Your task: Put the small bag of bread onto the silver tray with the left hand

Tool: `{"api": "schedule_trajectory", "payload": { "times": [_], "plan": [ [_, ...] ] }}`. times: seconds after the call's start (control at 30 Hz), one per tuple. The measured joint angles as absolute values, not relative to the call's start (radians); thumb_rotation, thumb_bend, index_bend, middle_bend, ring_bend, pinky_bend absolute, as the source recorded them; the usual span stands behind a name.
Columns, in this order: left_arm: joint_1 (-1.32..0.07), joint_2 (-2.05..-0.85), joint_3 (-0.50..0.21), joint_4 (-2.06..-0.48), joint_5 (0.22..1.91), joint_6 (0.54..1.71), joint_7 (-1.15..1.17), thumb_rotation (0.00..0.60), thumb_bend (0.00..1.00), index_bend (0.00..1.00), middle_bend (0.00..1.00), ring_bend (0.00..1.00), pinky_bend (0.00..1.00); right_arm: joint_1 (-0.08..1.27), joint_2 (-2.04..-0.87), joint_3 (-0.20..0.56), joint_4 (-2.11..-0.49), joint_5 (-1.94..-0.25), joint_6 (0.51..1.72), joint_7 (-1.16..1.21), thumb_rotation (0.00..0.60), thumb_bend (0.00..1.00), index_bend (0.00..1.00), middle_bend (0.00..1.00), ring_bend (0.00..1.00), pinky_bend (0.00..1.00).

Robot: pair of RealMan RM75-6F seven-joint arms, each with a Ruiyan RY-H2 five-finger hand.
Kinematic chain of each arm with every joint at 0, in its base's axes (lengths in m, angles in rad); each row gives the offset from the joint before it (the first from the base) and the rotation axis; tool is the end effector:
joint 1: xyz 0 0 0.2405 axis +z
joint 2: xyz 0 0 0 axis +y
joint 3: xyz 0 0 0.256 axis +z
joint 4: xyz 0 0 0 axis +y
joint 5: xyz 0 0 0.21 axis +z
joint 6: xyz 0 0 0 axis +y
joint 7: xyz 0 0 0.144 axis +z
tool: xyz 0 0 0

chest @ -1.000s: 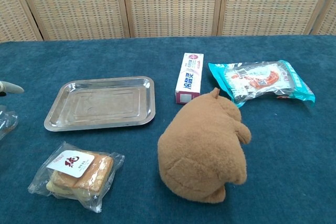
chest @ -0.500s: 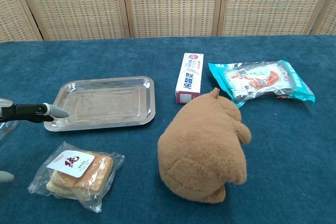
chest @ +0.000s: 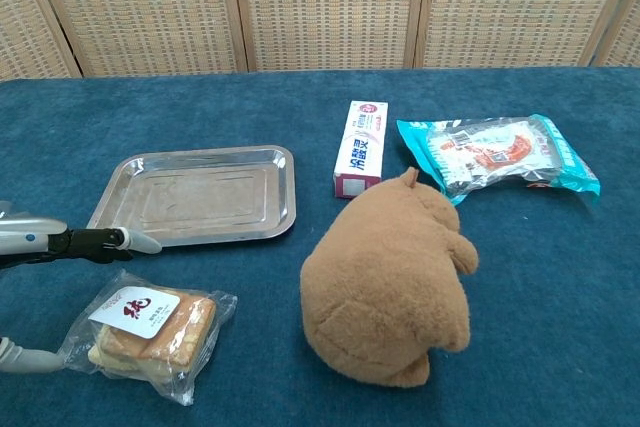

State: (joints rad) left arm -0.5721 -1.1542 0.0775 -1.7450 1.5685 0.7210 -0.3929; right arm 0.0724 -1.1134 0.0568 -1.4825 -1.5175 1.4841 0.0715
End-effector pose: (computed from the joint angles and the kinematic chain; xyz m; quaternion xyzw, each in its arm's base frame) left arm -0.2252 0.2289 0.0294 -0.7423 -0.5795 -0.2659 0.2062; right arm -0.3358 -0.1803 0.1750 0.6027 -0.3669 0.3728 0.6027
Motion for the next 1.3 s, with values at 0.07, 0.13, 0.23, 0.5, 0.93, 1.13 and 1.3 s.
{"api": "schedule_trajectory", "payload": {
  "times": [0.07,0.13,0.23,0.5,0.93,1.13,1.3],
  "plan": [
    [-0.576,-1.166,0.078,-1.733,1.564,0.72,-0.403,0.6,0.29,0.0,0.0,0.0,0.0,0.072,-1.116,0.054,-1.477,-1.518,1.48,0.077,0.6,0.22,0.14,0.0,0.0,0.0],
    [-0.581,-1.18,0.081,-1.717,1.562,0.715,-0.415,0.6,0.3,0.0,0.0,0.0,0.0,0.071,-1.12,0.051,-1.469,-1.524,1.482,0.081,0.6,0.22,0.14,0.0,0.0,0.0],
    [-0.59,-1.195,0.085,-1.701,1.559,0.709,-0.424,0.6,0.35,0.04,0.0,0.0,0.04,0.07,-1.122,0.05,-1.465,-1.527,1.487,0.082,0.6,0.22,0.14,0.0,0.0,0.0],
    [-0.599,-1.217,0.091,-1.671,1.547,0.704,-0.449,0.6,0.44,0.29,0.17,0.04,0.21,0.064,-1.118,0.046,-1.471,-1.548,1.509,0.08,0.6,0.22,0.14,0.0,0.0,0.0],
    [-0.592,-1.24,0.1,-1.636,1.539,0.751,-0.462,0.6,0.47,0.41,0.27,0.12,0.3,0.057,-1.122,0.038,-1.472,-1.567,1.527,0.07,0.6,0.22,0.14,0.0,0.0,0.0],
    [-0.592,-1.233,0.101,-1.648,1.533,0.767,-0.443,0.6,0.47,0.42,0.28,0.13,0.31,0.053,-1.126,0.036,-1.462,-1.565,1.529,0.08,0.6,0.22,0.14,0.0,0.0,0.0],
    [-0.587,-1.209,0.096,-1.684,1.53,0.8,-0.401,0.6,0.47,0.42,0.28,0.13,0.3,0.058,-1.13,0.038,-1.453,-1.557,1.515,0.088,0.6,0.22,0.14,0.0,0.0,0.0]
  ]
}}
